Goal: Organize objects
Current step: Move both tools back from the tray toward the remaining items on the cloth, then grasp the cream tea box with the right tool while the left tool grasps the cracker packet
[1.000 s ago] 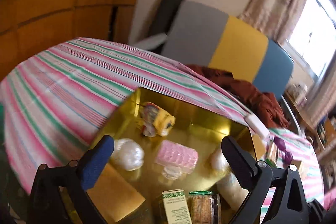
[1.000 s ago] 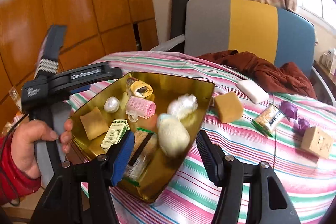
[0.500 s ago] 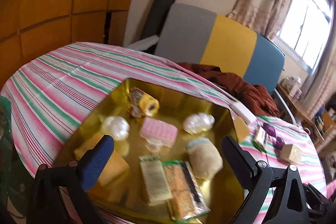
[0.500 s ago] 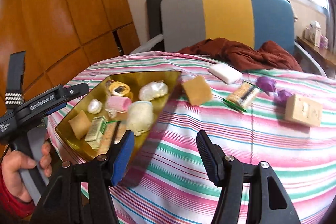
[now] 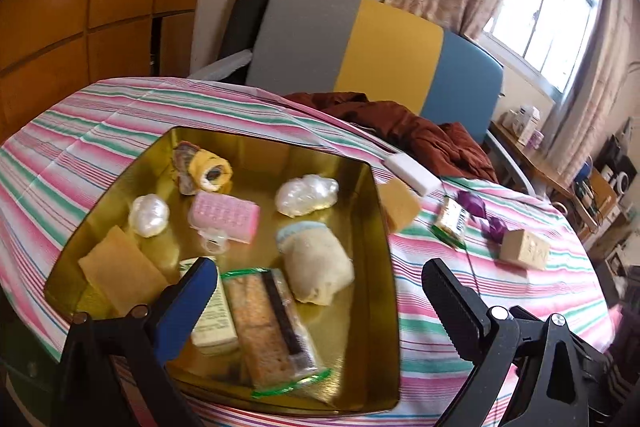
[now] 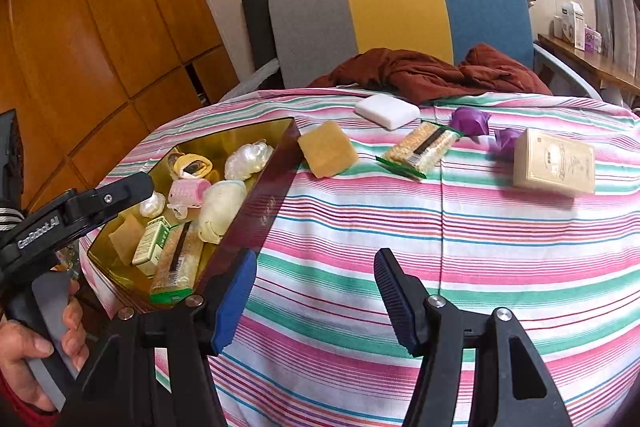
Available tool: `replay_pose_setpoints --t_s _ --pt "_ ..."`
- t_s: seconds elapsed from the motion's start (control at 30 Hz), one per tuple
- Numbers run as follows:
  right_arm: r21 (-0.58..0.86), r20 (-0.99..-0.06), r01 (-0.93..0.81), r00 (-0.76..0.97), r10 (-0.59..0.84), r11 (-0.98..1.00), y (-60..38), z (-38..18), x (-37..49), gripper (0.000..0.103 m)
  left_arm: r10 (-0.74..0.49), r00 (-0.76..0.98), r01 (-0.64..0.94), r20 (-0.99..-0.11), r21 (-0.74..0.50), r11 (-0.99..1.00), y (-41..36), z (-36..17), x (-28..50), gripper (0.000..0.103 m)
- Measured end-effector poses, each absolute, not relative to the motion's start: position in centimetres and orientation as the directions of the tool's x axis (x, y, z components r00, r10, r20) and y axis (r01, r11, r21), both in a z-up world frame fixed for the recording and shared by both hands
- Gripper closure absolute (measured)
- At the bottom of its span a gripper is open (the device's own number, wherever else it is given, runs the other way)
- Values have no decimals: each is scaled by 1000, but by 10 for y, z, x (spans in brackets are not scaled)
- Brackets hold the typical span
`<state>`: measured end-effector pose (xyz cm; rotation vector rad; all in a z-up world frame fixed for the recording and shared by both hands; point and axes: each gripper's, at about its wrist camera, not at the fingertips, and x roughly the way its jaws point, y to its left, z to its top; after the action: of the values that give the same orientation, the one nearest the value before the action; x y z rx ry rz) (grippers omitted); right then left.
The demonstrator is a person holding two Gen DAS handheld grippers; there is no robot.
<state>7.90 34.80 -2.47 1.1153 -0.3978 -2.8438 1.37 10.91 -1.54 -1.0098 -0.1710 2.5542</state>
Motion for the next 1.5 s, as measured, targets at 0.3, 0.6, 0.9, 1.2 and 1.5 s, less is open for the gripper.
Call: replay_pose_setpoints --t_s 0.3,0.6,0.9,1.2,1.5 --pt "266 -677 -97 -727 -114 -959 373 -37 86 41 427 -627 -379 -651 -223 -898 137 -18 29 0" --pt "173 -675 -246 -735 67 -954 455 -27 72 41 449 -606 -435 -657 -200 -878 156 -18 48 0" --pt "47 -680 -332 -701 213 -942 523 -15 8 41 459 -581 -476 -672 -177 -861 172 -19 63 0" --pt "152 -752 -322 -651 102 -935 534 -47 31 41 458 -581 -480 -672 -171 -860 176 -20 63 0" --pt "67 -688 -315 -702 185 -947 525 -22 30 41 469 -557 -504 -685 -170 -847 187 -25 68 0"
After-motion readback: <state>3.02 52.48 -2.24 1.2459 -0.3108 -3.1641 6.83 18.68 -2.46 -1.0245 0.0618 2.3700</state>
